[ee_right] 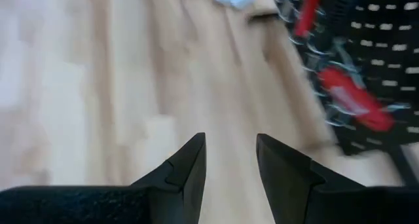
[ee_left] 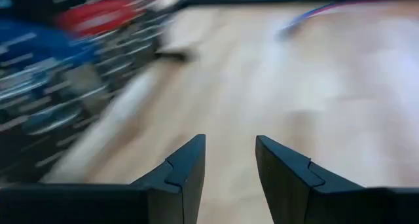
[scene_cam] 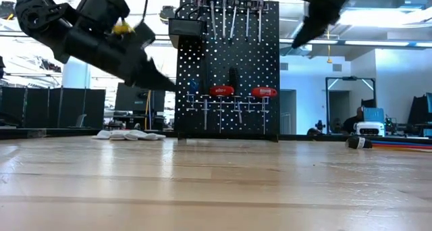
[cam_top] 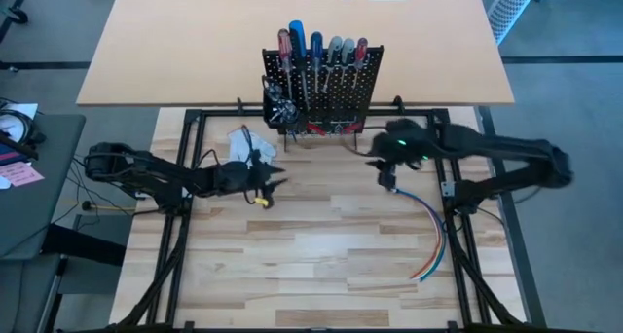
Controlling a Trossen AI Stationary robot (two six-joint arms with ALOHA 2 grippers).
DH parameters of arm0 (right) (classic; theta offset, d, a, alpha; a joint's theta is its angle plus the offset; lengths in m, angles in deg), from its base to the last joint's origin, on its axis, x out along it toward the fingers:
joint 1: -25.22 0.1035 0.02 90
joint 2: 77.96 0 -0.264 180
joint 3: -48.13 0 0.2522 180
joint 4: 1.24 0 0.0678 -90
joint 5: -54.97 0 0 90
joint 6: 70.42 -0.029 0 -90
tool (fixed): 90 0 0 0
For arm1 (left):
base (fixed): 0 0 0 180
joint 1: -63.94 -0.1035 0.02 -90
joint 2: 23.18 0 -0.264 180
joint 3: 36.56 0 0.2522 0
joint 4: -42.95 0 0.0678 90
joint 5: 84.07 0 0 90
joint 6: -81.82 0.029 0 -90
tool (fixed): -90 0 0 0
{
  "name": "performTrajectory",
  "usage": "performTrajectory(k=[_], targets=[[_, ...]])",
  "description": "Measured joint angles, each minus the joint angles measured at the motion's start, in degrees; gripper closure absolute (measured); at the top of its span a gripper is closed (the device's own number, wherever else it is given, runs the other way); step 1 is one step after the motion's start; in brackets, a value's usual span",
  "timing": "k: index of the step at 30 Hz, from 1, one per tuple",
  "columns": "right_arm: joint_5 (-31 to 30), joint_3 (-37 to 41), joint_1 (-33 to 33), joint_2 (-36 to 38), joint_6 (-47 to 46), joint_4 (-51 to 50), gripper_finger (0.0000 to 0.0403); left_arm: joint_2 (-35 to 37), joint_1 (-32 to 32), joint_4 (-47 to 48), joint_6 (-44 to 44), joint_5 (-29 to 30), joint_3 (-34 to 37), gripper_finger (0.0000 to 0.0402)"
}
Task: Hang tools onto peg board
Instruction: Return to Home Position
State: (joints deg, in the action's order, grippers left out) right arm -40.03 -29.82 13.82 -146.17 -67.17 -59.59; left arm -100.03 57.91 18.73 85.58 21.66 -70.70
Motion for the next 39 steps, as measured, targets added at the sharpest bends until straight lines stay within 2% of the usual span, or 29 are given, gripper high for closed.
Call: performTrajectory(k=[2,3,6,9,16,19,23,28,34,39], targets=[[3.32,9.44,-0.03,6.70,-1.73,8.54,0.0260,0.14,0.11,-2.35,-0.07,-7.31,-0.02,0.0273],[4.94,14.00,0.00,9.86,-2.57,12.70,0.0260,0.14,0.55,-3.32,-0.45,-8.63,-0.02,0.0273],[8.62,26.11,0.02,17.87,-5.23,24.67,0.0260,2.05,1.66,-3.15,-0.81,-8.34,0.02,0.0282],[12.26,34.98,-0.02,24.26,-7.22,34.38,0.0260,7.77,2.17,0.46,-0.64,-6.88,-0.02,0.0301],[13.70,44.59,-1.63,37.32,-7.52,43.21,0.0260,35.90,2.62,28.11,-0.20,-3.20,0.00,0.0355],[18.82,46.98,-3.18,40.58,-7.51,47.06,0.0261,47.95,3.67,36.59,-1.21,-2.79,0.05,0.0373],[25.45,50.33,-5.03,42.15,-7.78,53.09,0.0268,62.02,5.44,38.23,-2.38,-2.65,4.49,0.0395],[27.76,53.72,-5.64,42.14,-7.80,56.08,0.0284,76.94,6.13,38.48,-4.09,-1.63,13.47,0.0400],[28.54,55.70,-5.53,44.72,-7.38,54.89,0.0304,73.74,6.13,37.26,-5.71,-1.43,16.65,0.0400],[33.38,58.36,-5.51,51.46,-7.60,54.95,0.0322,74.06,6.13,35.36,-6.54,-2.82,18.18,0.0401]])
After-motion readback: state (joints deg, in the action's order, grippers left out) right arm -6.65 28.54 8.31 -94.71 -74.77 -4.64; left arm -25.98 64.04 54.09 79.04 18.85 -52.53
